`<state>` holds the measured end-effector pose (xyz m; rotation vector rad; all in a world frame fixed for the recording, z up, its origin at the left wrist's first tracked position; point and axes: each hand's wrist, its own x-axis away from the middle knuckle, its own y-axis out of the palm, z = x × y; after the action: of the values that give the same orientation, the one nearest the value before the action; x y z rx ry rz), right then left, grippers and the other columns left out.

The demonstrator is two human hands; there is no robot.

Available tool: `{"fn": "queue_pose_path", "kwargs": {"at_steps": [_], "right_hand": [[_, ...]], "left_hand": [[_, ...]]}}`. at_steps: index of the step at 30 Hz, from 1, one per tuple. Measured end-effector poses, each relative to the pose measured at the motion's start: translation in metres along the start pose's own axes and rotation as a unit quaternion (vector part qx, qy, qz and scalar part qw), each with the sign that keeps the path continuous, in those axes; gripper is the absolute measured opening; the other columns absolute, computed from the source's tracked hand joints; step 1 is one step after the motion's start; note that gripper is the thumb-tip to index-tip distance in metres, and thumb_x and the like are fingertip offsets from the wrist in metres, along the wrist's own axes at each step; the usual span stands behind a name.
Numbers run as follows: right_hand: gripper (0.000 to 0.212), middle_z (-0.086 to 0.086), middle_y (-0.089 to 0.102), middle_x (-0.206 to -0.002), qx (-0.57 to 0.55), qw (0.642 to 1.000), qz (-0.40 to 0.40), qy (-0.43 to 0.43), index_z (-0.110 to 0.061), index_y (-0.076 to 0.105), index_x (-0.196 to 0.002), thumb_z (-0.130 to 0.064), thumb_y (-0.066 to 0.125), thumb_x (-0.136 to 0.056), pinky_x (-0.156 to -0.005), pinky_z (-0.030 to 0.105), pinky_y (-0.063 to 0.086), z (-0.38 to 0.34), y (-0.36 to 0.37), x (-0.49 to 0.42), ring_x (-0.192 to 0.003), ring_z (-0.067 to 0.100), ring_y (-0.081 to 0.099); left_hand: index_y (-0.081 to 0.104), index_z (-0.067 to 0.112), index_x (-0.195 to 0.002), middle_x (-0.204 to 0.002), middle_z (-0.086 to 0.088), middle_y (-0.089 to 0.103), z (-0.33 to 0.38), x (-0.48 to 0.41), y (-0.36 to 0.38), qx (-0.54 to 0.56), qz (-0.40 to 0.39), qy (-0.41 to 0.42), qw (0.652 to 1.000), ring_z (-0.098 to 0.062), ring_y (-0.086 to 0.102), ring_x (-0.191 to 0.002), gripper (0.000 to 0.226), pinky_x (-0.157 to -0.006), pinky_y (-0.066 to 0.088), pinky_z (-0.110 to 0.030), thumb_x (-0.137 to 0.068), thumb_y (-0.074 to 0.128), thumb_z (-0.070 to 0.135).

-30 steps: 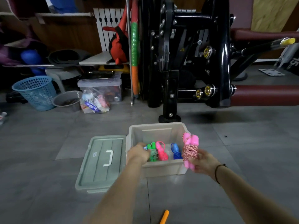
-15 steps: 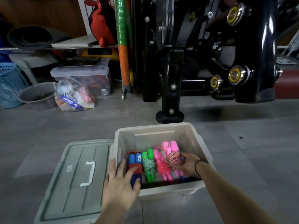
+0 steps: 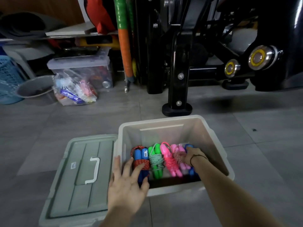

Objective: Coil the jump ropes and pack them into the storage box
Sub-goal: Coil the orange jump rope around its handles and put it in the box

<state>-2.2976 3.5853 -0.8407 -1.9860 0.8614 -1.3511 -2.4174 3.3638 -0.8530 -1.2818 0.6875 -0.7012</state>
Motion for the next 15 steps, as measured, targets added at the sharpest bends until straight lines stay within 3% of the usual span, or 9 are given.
{"fn": "queue_pose_path", "kwargs": {"at_steps": [2,3,5,7,9,11,13,15], "right_hand": [[0.043,0.008,0.067,-0.099,0.043,0.999,-0.006,-0.026,-0.016,0.056,-0.114,-0.048,0.035,-0.095,-0.092,0.036,0.048,-0.002,0.002,0.006,-0.097,0.024,0.065],[0.047,0.009,0.066,-0.112,0.055,0.998,0.001,-0.043,-0.017,0.055,-0.117,-0.05,0.031,-0.094,-0.097,0.038,0.046,-0.005,0.001,0.017,-0.107,0.026,0.062],[0.043,0.012,0.063,-0.121,0.045,0.993,0.051,-0.097,-0.019,0.056,-0.119,-0.046,0.035,-0.093,-0.096,0.04,0.047,-0.007,0.005,0.045,-0.111,0.03,0.059],[0.035,0.015,0.06,-0.122,-0.001,0.971,0.118,-0.207,-0.018,0.054,-0.125,-0.029,0.046,-0.093,-0.097,0.042,0.044,-0.006,0.017,0.081,-0.114,0.034,0.054],[0.042,0.014,0.057,-0.125,-0.033,0.926,0.193,-0.323,-0.014,0.052,-0.128,-0.015,0.054,-0.087,-0.103,0.043,0.038,0.001,0.035,0.129,-0.119,0.033,0.048],[0.043,0.009,0.059,-0.113,-0.06,0.892,0.23,-0.384,-0.015,0.055,-0.122,-0.01,0.055,-0.079,-0.094,0.037,0.041,0.014,0.058,0.173,-0.107,0.027,0.05],[0.04,0.007,0.057,-0.103,-0.065,0.902,0.184,-0.386,-0.015,0.057,-0.116,-0.013,0.051,-0.077,-0.087,0.035,0.043,0.035,0.089,0.207,-0.098,0.025,0.051],[0.042,0.007,0.055,-0.107,-0.059,0.929,0.09,-0.354,-0.017,0.057,-0.118,-0.019,0.044,-0.078,-0.091,0.039,0.045,0.058,0.121,0.226,-0.102,0.027,0.052]], "left_hand": [[0.035,0.049,-0.136,-0.153,0.012,0.026,0.003,0.002,-0.008,-0.003,-0.055,-0.012,0.998,-0.03,-0.008,-0.146,0.067,-0.109,0.032,-0.044,-0.074,0.015,0.064],[0.027,0.049,-0.14,-0.156,0.012,0.017,0.003,0.002,-0.011,-0.003,-0.08,-0.019,0.997,-0.029,-0.016,-0.145,0.068,-0.113,0.024,-0.042,-0.076,0.011,0.064],[0.024,0.048,-0.141,-0.157,0.011,0.012,0.004,0.001,-0.014,-0.001,-0.101,-0.018,0.995,-0.03,-0.018,-0.144,0.06,-0.114,0.019,-0.043,-0.083,0.02,0.064],[0.026,0.048,-0.141,-0.158,0.009,0.012,0.002,0.002,-0.017,0.016,-0.106,-0.007,0.994,-0.029,-0.015,-0.145,0.055,-0.115,0.016,-0.046,-0.088,0.029,0.065],[0.026,0.049,-0.141,-0.158,0.009,0.008,-0.003,0.004,-0.023,0.071,-0.109,-0.002,0.991,-0.027,-0.011,-0.146,0.053,-0.115,0.011,-0.049,-0.09,0.034,0.063],[0.027,0.044,-0.143,-0.159,0.004,0.008,-0.008,0.015,-0.029,0.173,-0.07,-0.011,0.982,-0.026,0.001,-0.146,0.053,-0.114,0.012,-0.047,-0.092,0.043,0.054],[0.035,0.034,-0.14,-0.153,-0.008,0.022,-0.01,0.039,-0.035,0.236,0.024,-0.045,0.971,-0.031,0.022,-0.139,0.052,-0.11,0.023,-0.044,-0.091,0.046,0.047],[0.048,0.019,-0.128,-0.136,-0.016,0.042,-0.016,0.077,-0.027,0.248,0.093,-0.086,0.96,-0.036,0.042,-0.121,0.05,-0.1,0.033,-0.041,-0.085,0.043,0.044]]}}
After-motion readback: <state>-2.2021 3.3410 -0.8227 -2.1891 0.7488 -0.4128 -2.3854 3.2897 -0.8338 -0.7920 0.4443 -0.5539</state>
